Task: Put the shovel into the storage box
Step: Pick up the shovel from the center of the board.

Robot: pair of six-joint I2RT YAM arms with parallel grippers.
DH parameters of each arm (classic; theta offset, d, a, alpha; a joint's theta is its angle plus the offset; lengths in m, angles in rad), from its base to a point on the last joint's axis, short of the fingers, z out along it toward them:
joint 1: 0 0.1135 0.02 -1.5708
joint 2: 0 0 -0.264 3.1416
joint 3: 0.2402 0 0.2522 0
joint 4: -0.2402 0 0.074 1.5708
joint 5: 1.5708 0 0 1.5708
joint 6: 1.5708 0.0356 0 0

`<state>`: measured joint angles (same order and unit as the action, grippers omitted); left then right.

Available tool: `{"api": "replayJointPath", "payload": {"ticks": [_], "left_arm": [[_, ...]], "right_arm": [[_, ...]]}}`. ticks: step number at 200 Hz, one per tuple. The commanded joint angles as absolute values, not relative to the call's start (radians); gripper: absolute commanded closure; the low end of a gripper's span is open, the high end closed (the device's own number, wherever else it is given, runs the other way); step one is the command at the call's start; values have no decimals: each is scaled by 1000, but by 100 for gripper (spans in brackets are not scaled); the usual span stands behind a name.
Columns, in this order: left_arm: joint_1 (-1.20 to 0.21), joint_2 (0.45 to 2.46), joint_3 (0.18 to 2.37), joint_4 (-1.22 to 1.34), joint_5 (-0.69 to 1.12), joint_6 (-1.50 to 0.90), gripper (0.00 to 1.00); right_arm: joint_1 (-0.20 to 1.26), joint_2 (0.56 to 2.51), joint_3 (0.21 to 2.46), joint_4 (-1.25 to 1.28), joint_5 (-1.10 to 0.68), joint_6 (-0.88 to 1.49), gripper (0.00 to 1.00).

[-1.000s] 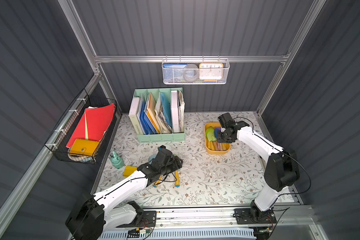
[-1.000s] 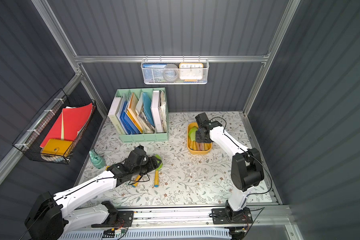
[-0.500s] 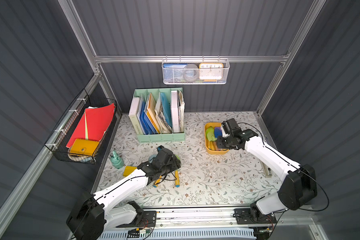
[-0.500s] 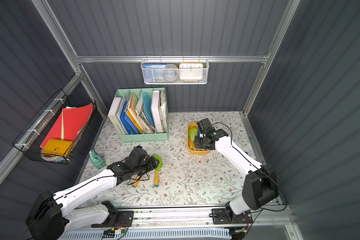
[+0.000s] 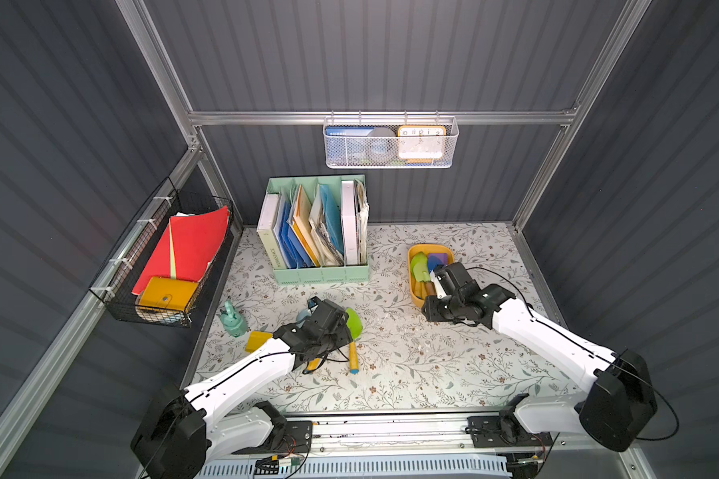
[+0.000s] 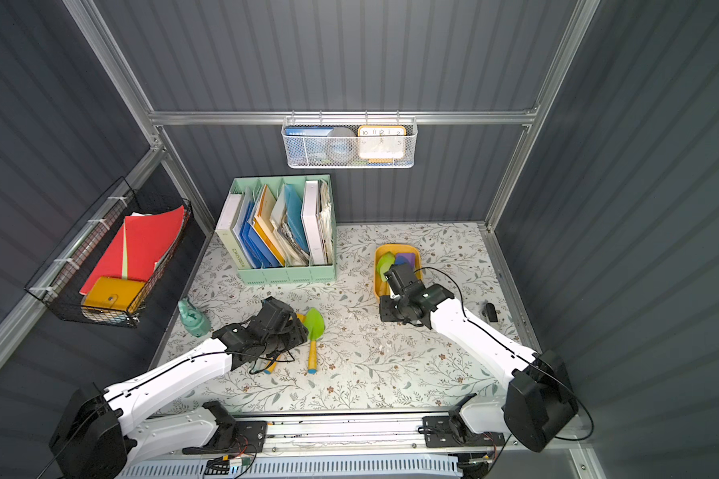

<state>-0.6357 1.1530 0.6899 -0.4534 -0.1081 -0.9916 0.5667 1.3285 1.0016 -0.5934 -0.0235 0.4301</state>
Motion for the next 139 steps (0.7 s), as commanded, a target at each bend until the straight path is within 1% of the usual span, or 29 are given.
{"api": "replayJointPath", "payload": {"ticks": [1, 43, 82, 100, 115, 139], "left_arm": [[-633, 1155, 721, -519, -144, -1004, 35], [-634, 1166, 727, -565, -173, -1017, 37], [-633, 1195, 727, -594, -194, -1025, 40], [-633, 1231, 729, -588, -180, -1024, 43], [-634, 1268, 735, -564, -185, -992, 44], [-642, 1310, 732, -510, -131, -981, 45]], "right_arm": [[595, 1302, 964, -538, -49, 469, 57], [670, 1299, 906, -459, -71, 512, 56], [701, 1325, 878, -390, -92, 547, 56], [712, 1340, 876, -384, -87, 554, 56], [715, 1351, 873, -378, -88, 558, 56], [718, 1362, 867, -371, -86, 566, 56]]}}
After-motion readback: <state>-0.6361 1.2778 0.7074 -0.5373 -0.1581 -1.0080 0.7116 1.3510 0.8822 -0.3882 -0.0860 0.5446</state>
